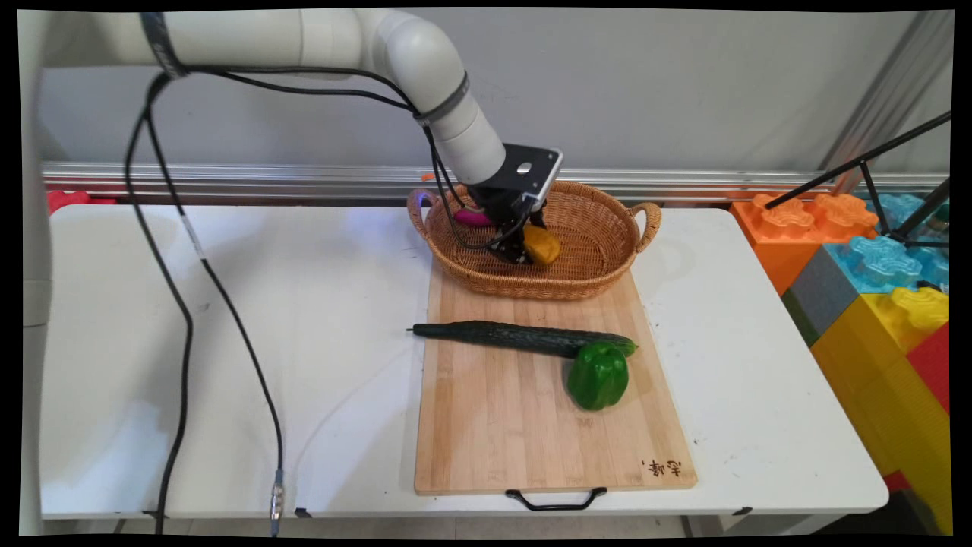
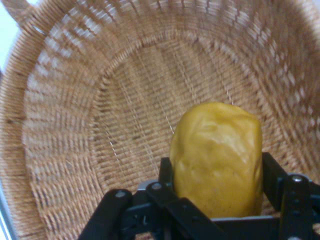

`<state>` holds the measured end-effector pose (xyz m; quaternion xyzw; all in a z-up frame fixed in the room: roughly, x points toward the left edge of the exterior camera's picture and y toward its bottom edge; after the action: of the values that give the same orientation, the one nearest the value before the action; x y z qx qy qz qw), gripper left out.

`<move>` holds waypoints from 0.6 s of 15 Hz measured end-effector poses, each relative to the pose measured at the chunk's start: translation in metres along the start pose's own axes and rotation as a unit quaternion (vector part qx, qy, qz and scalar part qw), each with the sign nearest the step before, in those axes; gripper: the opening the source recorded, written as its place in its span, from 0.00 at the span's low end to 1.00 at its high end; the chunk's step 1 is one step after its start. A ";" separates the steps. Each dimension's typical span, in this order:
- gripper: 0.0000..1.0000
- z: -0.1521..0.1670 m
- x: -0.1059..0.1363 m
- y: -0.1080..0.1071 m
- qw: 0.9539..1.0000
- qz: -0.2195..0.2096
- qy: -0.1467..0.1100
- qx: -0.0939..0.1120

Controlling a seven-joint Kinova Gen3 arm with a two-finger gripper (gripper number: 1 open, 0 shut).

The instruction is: Place the picked object on the cutting board

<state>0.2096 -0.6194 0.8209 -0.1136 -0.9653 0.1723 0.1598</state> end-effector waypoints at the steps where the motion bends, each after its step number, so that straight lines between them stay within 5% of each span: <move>1: 0.00 -0.010 0.007 0.004 1.000 -0.007 0.004 0.009; 6: 0.00 -0.068 0.047 0.021 0.997 -0.050 0.013 0.063; 9: 0.00 -0.097 0.067 0.036 0.994 -0.072 0.015 0.077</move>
<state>0.1877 -0.5397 0.9122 -0.0337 -0.9523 0.2324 0.1949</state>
